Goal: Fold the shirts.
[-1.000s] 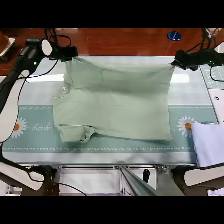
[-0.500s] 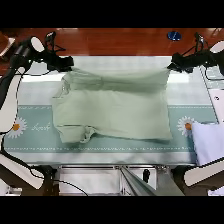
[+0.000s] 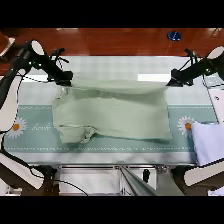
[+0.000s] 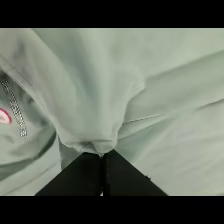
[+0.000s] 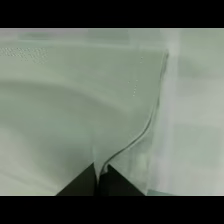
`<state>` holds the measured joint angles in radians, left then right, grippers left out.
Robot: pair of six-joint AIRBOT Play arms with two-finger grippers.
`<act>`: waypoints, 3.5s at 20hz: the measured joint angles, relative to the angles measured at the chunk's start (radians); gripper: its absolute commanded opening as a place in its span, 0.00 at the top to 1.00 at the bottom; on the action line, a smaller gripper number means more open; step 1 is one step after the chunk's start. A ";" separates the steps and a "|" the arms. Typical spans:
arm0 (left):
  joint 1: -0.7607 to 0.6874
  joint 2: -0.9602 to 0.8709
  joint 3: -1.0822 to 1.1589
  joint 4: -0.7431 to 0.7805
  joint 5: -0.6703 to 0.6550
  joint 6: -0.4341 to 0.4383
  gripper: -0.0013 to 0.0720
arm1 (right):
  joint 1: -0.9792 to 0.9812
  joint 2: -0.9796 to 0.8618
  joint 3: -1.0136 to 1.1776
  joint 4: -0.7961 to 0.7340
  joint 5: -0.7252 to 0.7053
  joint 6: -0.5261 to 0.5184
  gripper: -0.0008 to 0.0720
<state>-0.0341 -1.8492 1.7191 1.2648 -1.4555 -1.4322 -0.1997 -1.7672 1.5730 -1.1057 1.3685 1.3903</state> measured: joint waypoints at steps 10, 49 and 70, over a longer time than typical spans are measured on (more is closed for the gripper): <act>0.072 0.129 -0.083 0.018 -0.196 -0.057 0.29 | -0.040 0.128 -0.084 -0.078 0.079 0.058 0.42; 0.452 0.723 -1.297 -0.513 0.304 0.230 0.95 | -0.224 0.955 -1.166 -0.050 -0.115 0.142 0.43; 0.451 0.722 -1.220 -0.516 0.245 0.260 0.95 | -0.202 0.797 -1.159 0.232 -0.250 -0.044 0.95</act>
<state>0.4171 -1.1271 0.4992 0.7490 -1.2110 -1.1725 -0.4019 -0.9703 0.4137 -0.8742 1.1183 1.3460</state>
